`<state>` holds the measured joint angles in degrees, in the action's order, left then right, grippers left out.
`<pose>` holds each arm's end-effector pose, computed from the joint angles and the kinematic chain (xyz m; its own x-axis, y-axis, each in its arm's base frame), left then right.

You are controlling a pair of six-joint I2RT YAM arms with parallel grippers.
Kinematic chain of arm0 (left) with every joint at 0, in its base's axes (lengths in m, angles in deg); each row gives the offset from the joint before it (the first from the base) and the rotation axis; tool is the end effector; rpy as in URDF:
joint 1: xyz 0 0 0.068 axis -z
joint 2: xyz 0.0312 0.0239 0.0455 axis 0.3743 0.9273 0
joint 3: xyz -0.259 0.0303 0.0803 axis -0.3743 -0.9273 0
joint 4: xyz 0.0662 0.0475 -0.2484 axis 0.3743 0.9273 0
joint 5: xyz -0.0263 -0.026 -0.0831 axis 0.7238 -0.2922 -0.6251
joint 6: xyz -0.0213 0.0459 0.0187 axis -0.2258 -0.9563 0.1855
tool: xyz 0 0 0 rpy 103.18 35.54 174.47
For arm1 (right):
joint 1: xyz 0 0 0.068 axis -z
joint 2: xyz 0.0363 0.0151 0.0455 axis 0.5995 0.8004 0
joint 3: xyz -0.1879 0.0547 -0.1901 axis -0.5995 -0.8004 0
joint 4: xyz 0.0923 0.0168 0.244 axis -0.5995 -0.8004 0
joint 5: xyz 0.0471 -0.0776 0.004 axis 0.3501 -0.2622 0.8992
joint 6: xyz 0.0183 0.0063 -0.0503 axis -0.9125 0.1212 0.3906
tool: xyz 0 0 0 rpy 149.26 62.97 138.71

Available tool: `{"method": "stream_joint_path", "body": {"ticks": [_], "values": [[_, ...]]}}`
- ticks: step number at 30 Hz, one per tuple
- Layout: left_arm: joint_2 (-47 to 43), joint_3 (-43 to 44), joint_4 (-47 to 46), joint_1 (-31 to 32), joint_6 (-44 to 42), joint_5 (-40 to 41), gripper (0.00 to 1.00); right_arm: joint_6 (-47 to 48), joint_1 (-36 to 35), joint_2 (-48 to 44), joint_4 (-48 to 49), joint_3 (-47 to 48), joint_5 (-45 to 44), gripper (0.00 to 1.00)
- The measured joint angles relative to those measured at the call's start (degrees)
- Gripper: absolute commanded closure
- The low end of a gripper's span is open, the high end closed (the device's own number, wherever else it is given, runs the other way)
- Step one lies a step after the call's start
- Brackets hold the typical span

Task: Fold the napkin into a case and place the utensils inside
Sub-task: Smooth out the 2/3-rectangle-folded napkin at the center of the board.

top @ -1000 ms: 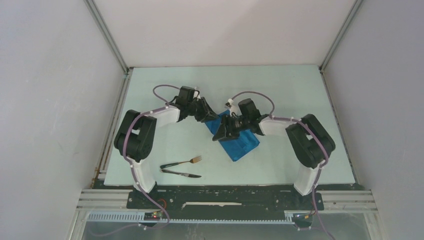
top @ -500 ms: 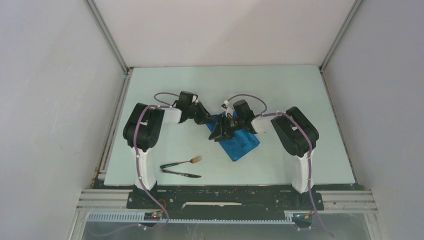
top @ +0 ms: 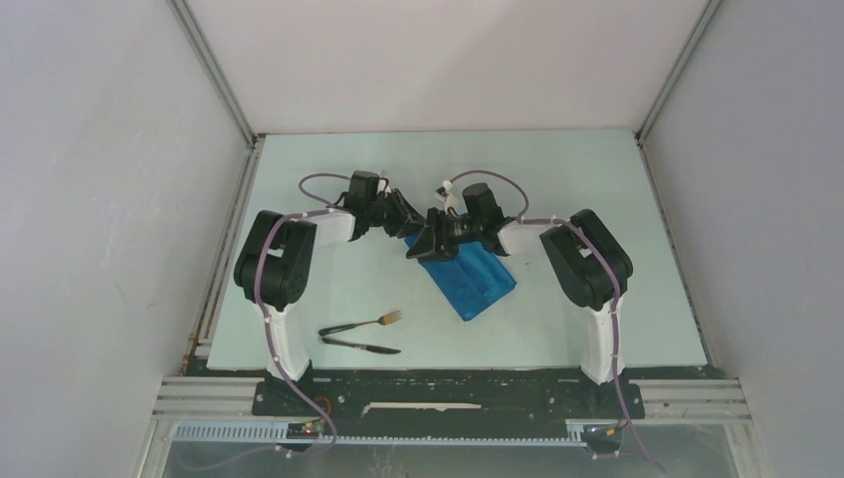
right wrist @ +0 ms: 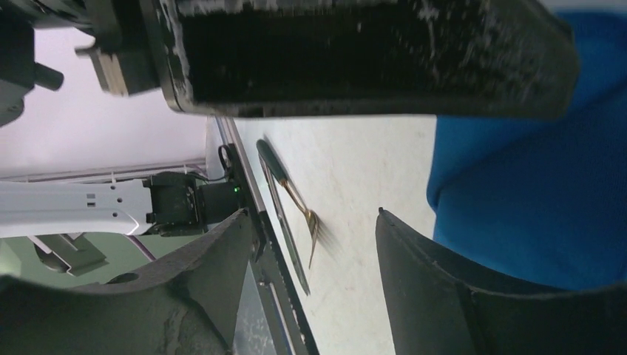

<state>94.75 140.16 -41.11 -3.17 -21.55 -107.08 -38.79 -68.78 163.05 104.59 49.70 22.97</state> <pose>0.3782 -0.1483 0.1439 -0.8879 -0.4334 -0.1542 -0.1435 0.5793 -0.8024 0.3406 0.2443 0.1382 -0.9385 -0.0848 -0.3347 -0.3420 0.3612 0.8675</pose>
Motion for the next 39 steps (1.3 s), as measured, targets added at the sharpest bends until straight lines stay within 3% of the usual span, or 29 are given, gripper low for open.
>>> {"method": "stream_joint_path", "body": {"ticks": [4,11,25,34,39], "values": [[-1.1,0.0,-0.7,-0.9,0.6,-0.4,0.83,0.0,0.0,1.9,1.3,3.6,0.4,0.28],[1.5,-2.0,-2.6,-1.4,2.0,-0.7,0.90,0.0,-0.1,7.0,1.8,8.0,0.3,0.28],[4.8,-3.0,-5.3,-1.6,3.4,-2.4,0.93,4.5,0.1,9.0,-4.1,8.4,2.1,0.29],[4.9,-3.0,-5.3,-1.6,3.8,-2.4,0.91,7.8,1.2,-1.3,-8.8,-5.5,4.3,0.28],[4.9,-2.4,-4.0,-1.6,3.3,-2.3,0.83,8.8,2.1,-10.1,-9.9,-15.3,4.8,0.28]]}}
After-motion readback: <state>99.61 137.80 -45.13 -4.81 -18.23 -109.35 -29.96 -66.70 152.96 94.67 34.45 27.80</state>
